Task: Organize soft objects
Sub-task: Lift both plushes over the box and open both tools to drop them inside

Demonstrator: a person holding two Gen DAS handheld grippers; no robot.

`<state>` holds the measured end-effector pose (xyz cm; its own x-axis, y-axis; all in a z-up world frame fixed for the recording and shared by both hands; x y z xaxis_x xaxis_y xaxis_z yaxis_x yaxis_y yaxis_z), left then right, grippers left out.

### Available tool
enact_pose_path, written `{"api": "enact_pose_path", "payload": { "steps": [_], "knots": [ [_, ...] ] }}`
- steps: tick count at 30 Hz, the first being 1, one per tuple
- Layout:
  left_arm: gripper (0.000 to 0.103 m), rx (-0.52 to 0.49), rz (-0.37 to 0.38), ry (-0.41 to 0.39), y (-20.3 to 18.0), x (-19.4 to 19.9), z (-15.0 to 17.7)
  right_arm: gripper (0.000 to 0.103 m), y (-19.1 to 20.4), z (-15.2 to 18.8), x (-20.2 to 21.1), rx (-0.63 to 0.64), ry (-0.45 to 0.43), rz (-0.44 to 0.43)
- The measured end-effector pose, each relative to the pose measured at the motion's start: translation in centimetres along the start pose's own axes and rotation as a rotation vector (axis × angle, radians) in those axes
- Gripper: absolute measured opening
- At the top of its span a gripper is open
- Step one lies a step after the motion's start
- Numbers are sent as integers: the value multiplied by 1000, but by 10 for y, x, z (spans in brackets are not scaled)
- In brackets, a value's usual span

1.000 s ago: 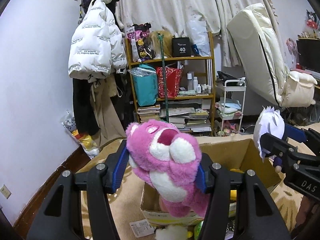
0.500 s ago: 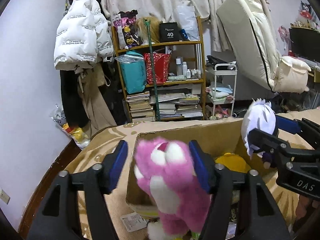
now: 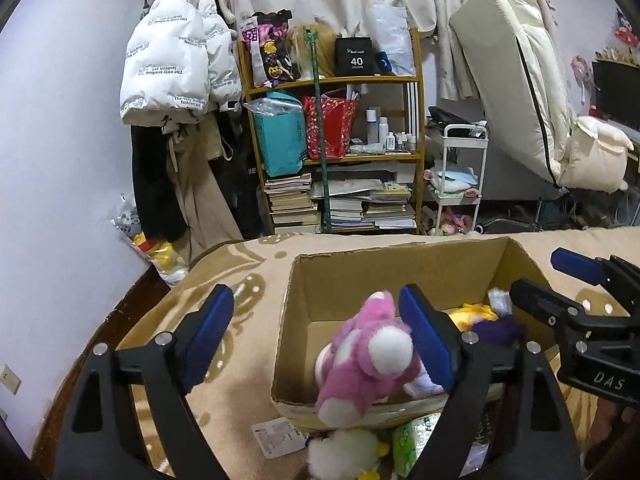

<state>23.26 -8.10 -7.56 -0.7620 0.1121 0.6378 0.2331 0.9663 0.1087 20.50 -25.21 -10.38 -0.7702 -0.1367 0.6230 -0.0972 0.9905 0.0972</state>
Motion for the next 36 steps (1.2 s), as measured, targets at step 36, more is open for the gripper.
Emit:
{"api": "enact_pose_path", "payload": {
  "steps": [36],
  "knots": [
    [98,6,15,64,11,44,30,103,-1,17,38,-45,-1,1]
  ]
}}
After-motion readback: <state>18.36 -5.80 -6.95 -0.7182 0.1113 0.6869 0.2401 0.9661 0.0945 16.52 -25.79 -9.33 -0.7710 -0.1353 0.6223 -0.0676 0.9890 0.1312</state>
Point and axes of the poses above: each gripper's, at about its wrist camera, not at the fingertips, and x roughly against the way its jaws point, y to its left, z to its underside, the point moved 10 cm from there along -x, roughly the way its jaws point, and after that the axes turned 11 degrees about y, right-handed, at the moved point
